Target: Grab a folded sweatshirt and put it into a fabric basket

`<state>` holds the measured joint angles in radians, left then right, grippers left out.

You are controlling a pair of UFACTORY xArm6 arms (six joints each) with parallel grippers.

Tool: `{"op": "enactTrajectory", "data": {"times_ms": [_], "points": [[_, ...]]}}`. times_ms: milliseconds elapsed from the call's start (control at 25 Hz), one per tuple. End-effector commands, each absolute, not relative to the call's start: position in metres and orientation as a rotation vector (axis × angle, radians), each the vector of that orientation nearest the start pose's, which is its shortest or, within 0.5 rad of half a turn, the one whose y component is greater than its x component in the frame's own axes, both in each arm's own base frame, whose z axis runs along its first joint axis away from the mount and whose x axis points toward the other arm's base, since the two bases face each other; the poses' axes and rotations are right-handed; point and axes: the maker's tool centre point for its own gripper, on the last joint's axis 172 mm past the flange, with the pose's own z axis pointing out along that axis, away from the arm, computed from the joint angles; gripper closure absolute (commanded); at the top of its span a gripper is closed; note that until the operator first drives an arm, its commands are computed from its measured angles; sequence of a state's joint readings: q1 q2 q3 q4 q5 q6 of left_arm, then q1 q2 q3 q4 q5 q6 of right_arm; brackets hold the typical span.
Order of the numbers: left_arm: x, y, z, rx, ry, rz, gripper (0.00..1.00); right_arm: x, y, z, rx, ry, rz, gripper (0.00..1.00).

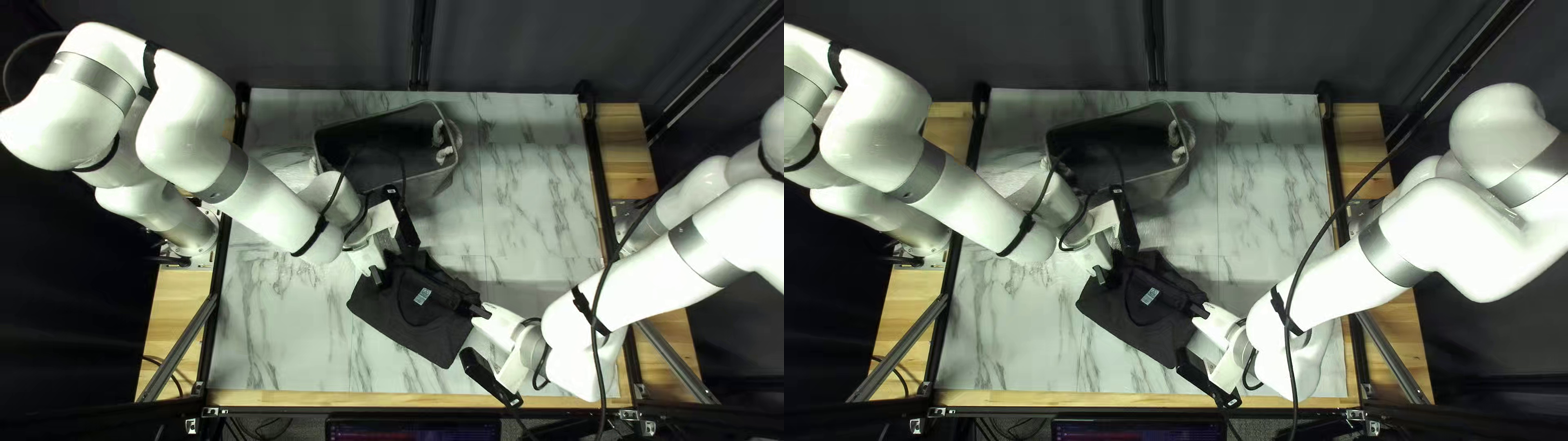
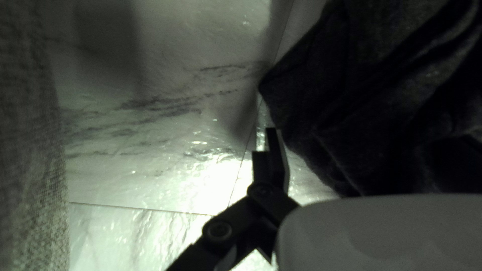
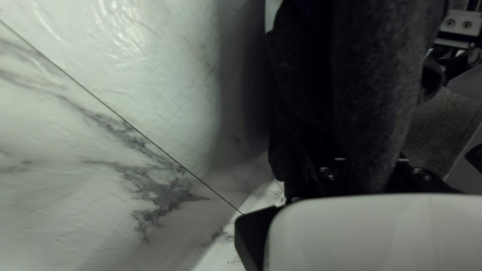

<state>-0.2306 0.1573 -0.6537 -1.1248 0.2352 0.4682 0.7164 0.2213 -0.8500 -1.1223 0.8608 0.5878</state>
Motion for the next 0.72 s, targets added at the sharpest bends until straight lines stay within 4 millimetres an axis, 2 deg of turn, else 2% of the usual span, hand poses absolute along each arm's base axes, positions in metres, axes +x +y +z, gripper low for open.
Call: {"op": "enactTrajectory", "data": {"times_ms": [40, 480, 720], "points": [[0.455, -0.097, 0.032, -3.419, -0.639, -0.456, 1.00, 0.441, 0.198, 0.074, 2.113, 1.153, 0.365, 1.00], [0.455, -0.102, 0.035, -3.434, -0.612, -0.426, 1.00, 0.440, 0.198, 0.074, 2.112, 1.152, 0.366, 1.00], [0.457, -0.111, 0.058, -3.443, -0.548, -0.421, 1.00, 0.438, 0.194, 0.075, 2.112, 1.146, 0.365, 1.00]]}}
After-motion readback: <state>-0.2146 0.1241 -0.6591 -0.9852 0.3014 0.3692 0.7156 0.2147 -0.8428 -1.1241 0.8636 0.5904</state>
